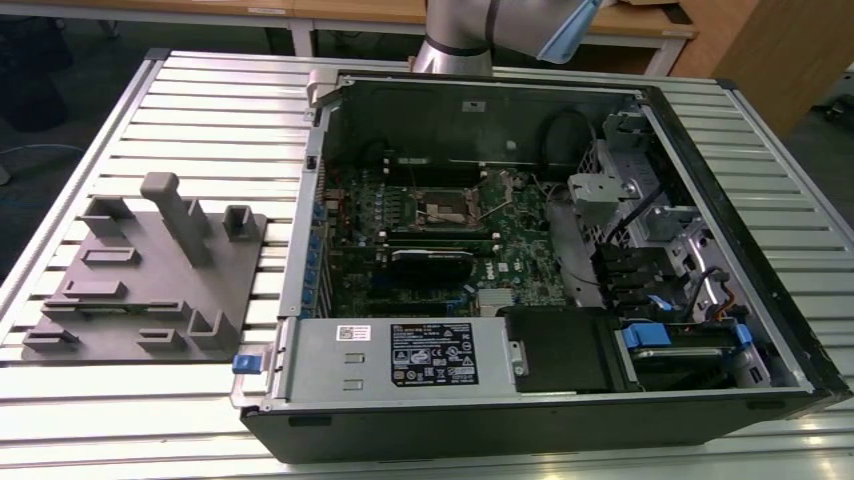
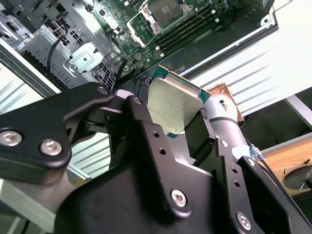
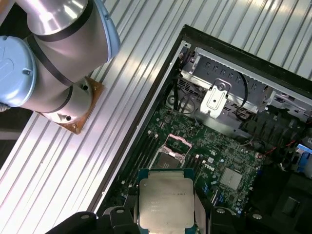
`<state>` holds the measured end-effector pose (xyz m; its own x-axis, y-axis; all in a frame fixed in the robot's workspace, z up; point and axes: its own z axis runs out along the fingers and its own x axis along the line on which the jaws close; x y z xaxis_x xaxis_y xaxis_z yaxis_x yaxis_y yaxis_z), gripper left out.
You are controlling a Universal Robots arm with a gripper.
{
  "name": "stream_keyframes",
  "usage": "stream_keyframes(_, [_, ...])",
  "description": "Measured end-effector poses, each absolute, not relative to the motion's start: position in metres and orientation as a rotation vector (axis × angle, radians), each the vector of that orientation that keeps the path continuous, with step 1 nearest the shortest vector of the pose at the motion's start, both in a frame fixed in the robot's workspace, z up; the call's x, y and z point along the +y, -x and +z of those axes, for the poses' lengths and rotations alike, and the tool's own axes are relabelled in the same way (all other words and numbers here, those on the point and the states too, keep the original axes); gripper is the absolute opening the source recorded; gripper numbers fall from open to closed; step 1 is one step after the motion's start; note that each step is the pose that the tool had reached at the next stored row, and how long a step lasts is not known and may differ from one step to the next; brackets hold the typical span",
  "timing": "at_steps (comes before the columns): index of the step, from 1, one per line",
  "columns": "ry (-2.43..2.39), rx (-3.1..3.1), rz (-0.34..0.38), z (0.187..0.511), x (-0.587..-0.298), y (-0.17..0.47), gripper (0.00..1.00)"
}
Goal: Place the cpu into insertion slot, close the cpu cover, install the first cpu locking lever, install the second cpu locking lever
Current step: 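Place the cpu into insertion slot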
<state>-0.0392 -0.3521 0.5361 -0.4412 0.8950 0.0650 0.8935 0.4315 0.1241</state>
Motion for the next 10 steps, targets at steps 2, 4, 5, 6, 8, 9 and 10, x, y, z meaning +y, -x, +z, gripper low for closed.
stream_keyframes(2, [-1.655, 2.649, 0.219, 0.534, -0.352, 0.039, 0.54])
stream_keyframes(4, [-1.654, 2.648, 0.220, 0.530, -0.352, 0.039, 0.54])
stream_keyframes(5, [-1.654, 2.648, 0.220, 0.529, -0.352, 0.039, 0.54])
stream_keyframes(6, [-1.654, 2.648, 0.221, 0.527, -0.352, 0.039, 0.54])
stream_keyframes(8, [-1.653, 2.647, 0.221, 0.523, -0.352, 0.039, 0.54])
stream_keyframes(9, [-1.653, 2.646, 0.221, 0.521, -0.352, 0.039, 0.54])
stream_keyframes(10, [-1.653, 2.646, 0.221, 0.520, -0.352, 0.039, 0.54])
